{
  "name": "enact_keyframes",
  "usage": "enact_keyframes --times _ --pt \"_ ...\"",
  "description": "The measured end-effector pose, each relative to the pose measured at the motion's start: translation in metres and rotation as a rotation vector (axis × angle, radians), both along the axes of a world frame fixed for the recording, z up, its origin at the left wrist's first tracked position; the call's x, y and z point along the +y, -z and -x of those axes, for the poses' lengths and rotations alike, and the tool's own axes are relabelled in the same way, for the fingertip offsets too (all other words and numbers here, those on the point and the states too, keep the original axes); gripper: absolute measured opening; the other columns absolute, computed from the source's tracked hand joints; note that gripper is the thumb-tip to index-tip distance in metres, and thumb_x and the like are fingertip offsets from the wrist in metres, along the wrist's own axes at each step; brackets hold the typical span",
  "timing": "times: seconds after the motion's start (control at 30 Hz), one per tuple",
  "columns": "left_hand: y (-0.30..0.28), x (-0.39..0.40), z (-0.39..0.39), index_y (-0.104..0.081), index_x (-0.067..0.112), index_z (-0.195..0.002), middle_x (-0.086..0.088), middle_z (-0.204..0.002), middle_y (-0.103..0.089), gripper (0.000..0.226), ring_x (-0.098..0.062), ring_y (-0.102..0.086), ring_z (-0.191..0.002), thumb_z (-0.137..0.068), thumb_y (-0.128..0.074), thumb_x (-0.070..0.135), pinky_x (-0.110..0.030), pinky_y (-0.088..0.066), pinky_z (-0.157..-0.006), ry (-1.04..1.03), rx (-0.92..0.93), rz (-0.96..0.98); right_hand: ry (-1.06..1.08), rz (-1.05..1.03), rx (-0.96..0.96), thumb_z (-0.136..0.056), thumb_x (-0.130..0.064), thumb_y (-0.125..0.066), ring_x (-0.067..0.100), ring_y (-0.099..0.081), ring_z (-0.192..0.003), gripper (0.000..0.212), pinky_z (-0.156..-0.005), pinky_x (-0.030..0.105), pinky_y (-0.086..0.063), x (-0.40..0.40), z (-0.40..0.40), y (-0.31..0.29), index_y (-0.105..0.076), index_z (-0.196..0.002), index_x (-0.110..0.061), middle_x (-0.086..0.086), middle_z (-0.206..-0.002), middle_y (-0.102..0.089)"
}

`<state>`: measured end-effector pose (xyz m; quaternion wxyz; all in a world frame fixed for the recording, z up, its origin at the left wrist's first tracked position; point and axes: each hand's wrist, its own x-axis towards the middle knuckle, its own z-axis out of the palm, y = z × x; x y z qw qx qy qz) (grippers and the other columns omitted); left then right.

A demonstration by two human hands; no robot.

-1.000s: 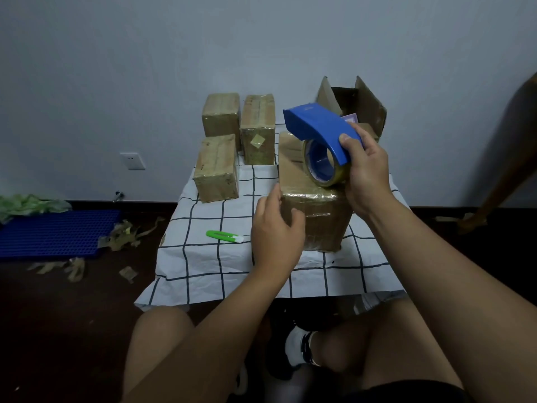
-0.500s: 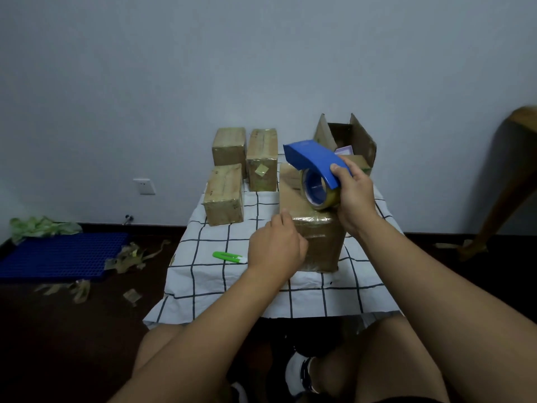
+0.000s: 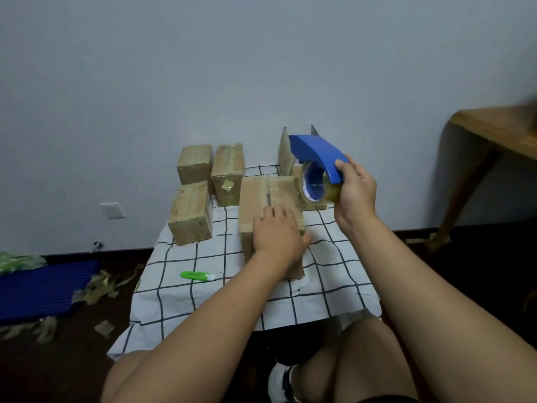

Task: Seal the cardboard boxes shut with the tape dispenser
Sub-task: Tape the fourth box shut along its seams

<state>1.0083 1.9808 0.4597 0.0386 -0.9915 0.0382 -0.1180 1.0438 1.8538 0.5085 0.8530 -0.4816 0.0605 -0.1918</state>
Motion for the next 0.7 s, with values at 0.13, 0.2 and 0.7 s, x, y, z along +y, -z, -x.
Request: enact_keyframes --times 0.13,0.2,0.7 --pt "-0.001 0.019 0.007 -0.049 0.010 -0.127 -0.012 -0.127 -0.050 0.055 -0.031 -0.046 -0.114 -0.087 -0.045 0.047 -0.042 -0.036 -0.092 0.064 0.010 0.018 -0.009 -0.033 -0.005 -0.091 -0.008 -0.065 0.012 -0.071 -0.083 0.022 -0.072 0.023 -0.055 -0.008 -0.003 0.001 -0.067 -0.113 -0.015 0.004 -0.101 -0.073" --pt "-0.003 0.044 0.010 -0.047 0.013 -0.127 -0.009 -0.129 -0.049 0.050 -0.031 -0.046 -0.118 -0.085 -0.050 0.040 -0.042 -0.035 -0.097 0.132 0.053 0.063 -0.010 -0.069 -0.024 -0.091 -0.007 -0.065 0.012 -0.072 -0.083 0.026 -0.073 0.023 -0.055 -0.011 -0.005 0.000 -0.066 -0.116 -0.013 0.005 -0.102 -0.073" --pt "0.012 0.022 0.042 -0.058 0.031 -0.119 0.003 -0.123 -0.056 0.086 -0.025 -0.048 -0.112 -0.076 -0.014 0.091 -0.041 -0.037 -0.088 0.153 -0.074 0.188 -0.041 -0.125 -0.079 -0.093 -0.003 -0.061 0.011 -0.071 -0.080 0.023 -0.071 0.023 -0.055 -0.011 -0.003 -0.001 -0.068 -0.115 -0.008 0.003 -0.094 -0.075"
